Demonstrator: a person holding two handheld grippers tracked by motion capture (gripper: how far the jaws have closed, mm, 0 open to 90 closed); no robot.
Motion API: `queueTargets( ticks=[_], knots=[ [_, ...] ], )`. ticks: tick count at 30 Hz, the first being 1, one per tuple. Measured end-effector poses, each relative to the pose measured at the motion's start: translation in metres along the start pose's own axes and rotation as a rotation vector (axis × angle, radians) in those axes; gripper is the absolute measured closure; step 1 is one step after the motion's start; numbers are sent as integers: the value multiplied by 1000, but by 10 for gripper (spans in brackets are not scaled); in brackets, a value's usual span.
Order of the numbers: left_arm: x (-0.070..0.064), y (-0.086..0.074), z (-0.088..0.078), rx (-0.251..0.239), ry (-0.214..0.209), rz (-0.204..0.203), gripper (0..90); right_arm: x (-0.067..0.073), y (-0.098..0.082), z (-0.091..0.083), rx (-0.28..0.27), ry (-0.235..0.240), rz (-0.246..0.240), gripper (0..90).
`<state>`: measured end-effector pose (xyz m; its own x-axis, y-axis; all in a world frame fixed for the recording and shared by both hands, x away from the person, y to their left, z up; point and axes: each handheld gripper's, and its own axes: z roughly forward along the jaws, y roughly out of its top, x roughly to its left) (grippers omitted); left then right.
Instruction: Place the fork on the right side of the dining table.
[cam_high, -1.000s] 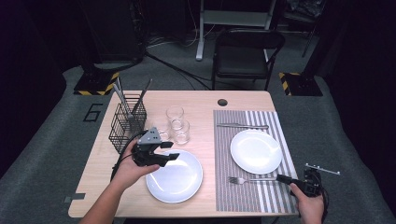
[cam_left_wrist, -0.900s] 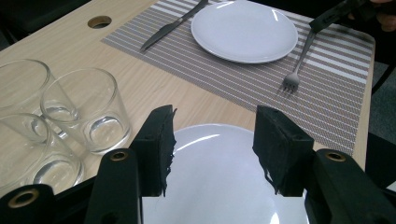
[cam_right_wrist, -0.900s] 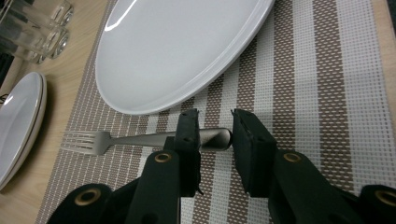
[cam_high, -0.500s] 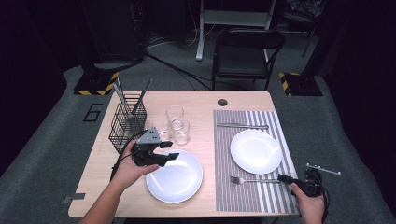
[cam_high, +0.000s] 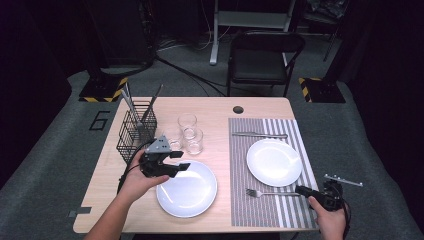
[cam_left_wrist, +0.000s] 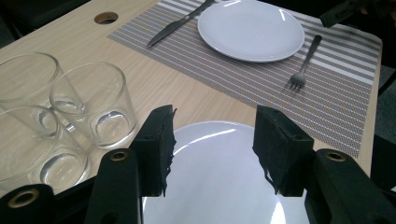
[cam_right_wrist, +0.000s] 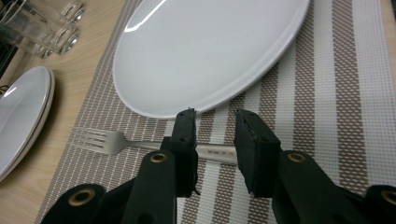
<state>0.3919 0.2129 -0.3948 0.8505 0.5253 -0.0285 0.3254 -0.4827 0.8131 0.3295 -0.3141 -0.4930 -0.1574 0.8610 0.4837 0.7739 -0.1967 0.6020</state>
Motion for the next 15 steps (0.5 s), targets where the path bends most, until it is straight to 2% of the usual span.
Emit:
queueTargets(
  ticks=[1,3,8,15],
  knots=[
    [1,0,-1,4,2,8,478,3,1,0,-6,2,-14,682],
    [2,-1,-1,-2,5,-4,478,8,2,-1,-13,4,-33,673],
    [5,-1,-3,4,11,-7,478,25,4,-2,-27,24,-115,656],
    [6,-2,-5,-4,20,-18,478,47,8,-1,-25,59,-182,641]
  ],
)
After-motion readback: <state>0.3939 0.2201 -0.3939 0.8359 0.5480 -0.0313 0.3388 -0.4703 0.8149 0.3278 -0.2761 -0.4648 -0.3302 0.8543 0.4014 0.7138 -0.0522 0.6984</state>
